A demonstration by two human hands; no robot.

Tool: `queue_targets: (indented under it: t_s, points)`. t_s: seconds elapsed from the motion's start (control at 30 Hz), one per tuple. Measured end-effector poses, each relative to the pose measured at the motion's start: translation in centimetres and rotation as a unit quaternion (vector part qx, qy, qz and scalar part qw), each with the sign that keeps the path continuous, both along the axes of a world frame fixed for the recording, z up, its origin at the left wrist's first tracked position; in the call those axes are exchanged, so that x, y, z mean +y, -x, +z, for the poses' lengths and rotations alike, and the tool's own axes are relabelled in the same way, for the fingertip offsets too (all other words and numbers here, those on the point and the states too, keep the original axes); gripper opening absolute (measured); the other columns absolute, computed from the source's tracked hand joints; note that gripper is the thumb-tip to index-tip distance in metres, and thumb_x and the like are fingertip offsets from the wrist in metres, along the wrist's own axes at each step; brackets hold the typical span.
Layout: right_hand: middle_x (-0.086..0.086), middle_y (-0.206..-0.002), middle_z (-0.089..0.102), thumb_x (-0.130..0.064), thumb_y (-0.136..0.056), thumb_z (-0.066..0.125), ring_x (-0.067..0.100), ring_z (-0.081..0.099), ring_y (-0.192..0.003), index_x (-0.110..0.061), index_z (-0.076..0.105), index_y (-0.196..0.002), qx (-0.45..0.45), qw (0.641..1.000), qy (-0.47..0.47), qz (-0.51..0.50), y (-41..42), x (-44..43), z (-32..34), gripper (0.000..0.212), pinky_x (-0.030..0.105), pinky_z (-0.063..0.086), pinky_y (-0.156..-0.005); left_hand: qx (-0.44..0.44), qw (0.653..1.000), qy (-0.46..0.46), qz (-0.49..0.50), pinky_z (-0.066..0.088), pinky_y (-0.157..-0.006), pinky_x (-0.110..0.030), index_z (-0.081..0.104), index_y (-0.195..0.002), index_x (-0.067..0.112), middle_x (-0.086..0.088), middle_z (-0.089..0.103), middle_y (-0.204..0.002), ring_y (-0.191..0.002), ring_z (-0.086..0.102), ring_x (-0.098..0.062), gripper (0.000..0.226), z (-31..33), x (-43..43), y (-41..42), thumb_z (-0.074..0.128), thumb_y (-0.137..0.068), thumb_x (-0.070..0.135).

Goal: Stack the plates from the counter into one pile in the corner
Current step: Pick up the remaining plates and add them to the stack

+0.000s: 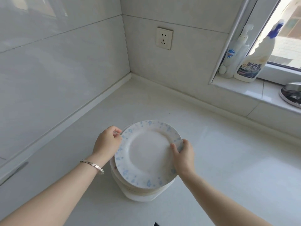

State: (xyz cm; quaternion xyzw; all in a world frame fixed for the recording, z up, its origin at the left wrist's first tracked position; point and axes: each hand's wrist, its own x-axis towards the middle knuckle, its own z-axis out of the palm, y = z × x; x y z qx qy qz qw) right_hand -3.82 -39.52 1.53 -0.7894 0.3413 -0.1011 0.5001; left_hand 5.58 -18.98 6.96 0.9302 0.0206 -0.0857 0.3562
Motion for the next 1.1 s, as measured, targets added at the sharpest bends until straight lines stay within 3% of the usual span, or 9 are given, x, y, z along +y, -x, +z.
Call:
queue_targets:
  t_s: [0.1, 0.23, 0.37, 0.43, 0.57, 0.7, 0.8, 0.9, 1.1]
  points:
    - [0.010, -0.138, 0.046, -0.018, -0.093, 0.051, 0.024, 0.041, -0.130, -0.005, 0.037, -0.138, 0.002, 0.999, -0.015, 0.030, -0.3, 1.4, -0.1, 0.049, 0.031, 0.031, -0.109, -0.005, 1.000, 0.005, 0.003, 0.054, -0.078, -0.039, 0.058, -0.089, 0.021, -0.006, 0.068, -0.097, -0.087, 0.065, -0.028, 0.020, 0.1, -0.1, 0.0, 0.043, -0.086, 0.008]
    - [0.011, -0.147, 0.035, -0.020, -0.095, 0.046, 0.023, 0.033, -0.137, -0.007, 0.023, -0.145, 0.030, 0.997, 0.014, 0.072, -0.5, 1.9, -0.5, 0.057, 0.027, 0.025, -0.109, 0.000, 1.000, 0.008, -0.006, 0.049, -0.067, -0.033, 0.057, -0.089, 0.022, -0.005, 0.067, -0.096, -0.085, 0.065, -0.028, 0.021, -0.2, -0.2, 0.2, 0.042, -0.086, 0.009]
    - [0.009, -0.139, 0.045, -0.031, -0.094, 0.046, 0.026, 0.049, -0.122, -0.012, 0.030, -0.139, 0.070, 0.990, 0.067, 0.105, -0.4, 0.8, -0.6, 0.051, 0.032, 0.041, -0.092, 0.002, 1.000, 0.012, -0.024, 0.050, -0.069, -0.035, 0.057, -0.088, 0.022, -0.004, 0.067, -0.095, -0.086, 0.065, -0.028, 0.020, -0.5, -0.6, 0.6, 0.042, -0.086, 0.009]
    - [0.009, -0.132, 0.050, -0.036, -0.093, 0.047, 0.028, 0.054, -0.114, -0.013, 0.033, -0.136, 0.100, 0.981, 0.092, 0.137, -0.5, -0.1, -0.2, 0.050, 0.031, 0.040, -0.080, -0.003, 0.999, 0.012, -0.037, 0.050, -0.070, -0.034, 0.057, -0.089, 0.022, -0.005, 0.067, -0.096, -0.086, 0.066, -0.028, 0.020, -0.7, -1.3, 0.9, 0.043, -0.086, 0.009]
    - [0.005, -0.121, 0.062, -0.046, -0.094, 0.041, 0.024, 0.059, -0.108, -0.015, 0.046, -0.128, 0.118, 0.970, 0.077, 0.197, 0.4, -2.9, 0.9, 0.046, 0.029, 0.044, -0.077, -0.019, 0.995, 0.006, -0.096, 0.048, -0.073, -0.031, 0.060, -0.095, 0.019, -0.004, 0.068, -0.099, -0.086, 0.064, -0.027, 0.021, -1.1, -4.2, 1.4, 0.044, -0.088, 0.008]
    - [0.004, -0.107, 0.068, -0.037, -0.095, 0.041, 0.024, 0.063, -0.099, -0.014, 0.061, -0.109, 0.192, 0.960, 0.109, 0.175, 3.9, -7.6, 1.0, 0.033, 0.026, 0.044, -0.073, -0.030, 0.982, -0.008, -0.187, 0.044, -0.075, -0.026, 0.062, -0.102, 0.017, 0.000, 0.065, -0.096, -0.084, 0.058, -0.022, 0.021, -1.5, -9.2, 2.7, 0.047, -0.089, 0.012]
    - [0.005, -0.115, 0.065, -0.033, -0.092, 0.048, 0.023, 0.061, -0.103, -0.016, 0.062, -0.111, 0.291, 0.931, 0.113, 0.191, 8.0, -11.5, 0.6, 0.029, 0.026, 0.045, -0.081, -0.008, 0.961, -0.034, -0.274, 0.046, -0.080, -0.028, 0.062, -0.102, 0.017, 0.003, 0.061, -0.088, -0.093, 0.061, -0.024, 0.019, -1.8, -14.1, 4.8, 0.047, -0.090, 0.017]
    - [0.004, -0.122, 0.062, -0.035, -0.091, 0.049, 0.022, 0.058, -0.111, -0.017, 0.060, -0.117, 0.355, 0.907, 0.113, 0.198, 12.8, -15.3, 0.5, 0.033, 0.025, 0.043, -0.086, 0.031, 0.925, -0.076, -0.372, 0.047, -0.082, -0.029, 0.062, -0.098, 0.016, -0.003, 0.068, -0.097, -0.096, 0.062, -0.026, 0.019, -2.4, -19.2, 8.0, 0.046, -0.090, 0.021]
    - [0.006, -0.120, 0.064, -0.034, -0.091, 0.049, 0.023, 0.060, -0.108, -0.015, 0.059, -0.117, 0.357, 0.929, 0.047, 0.091, 23.8, -23.1, 0.5, 0.033, 0.026, 0.044, -0.085, 0.045, 0.858, -0.139, -0.492, 0.047, -0.078, -0.030, 0.060, -0.091, 0.020, -0.004, 0.068, -0.102, -0.096, 0.062, -0.027, 0.018, -3.6, -30.0, 16.8, 0.042, -0.088, 0.021]
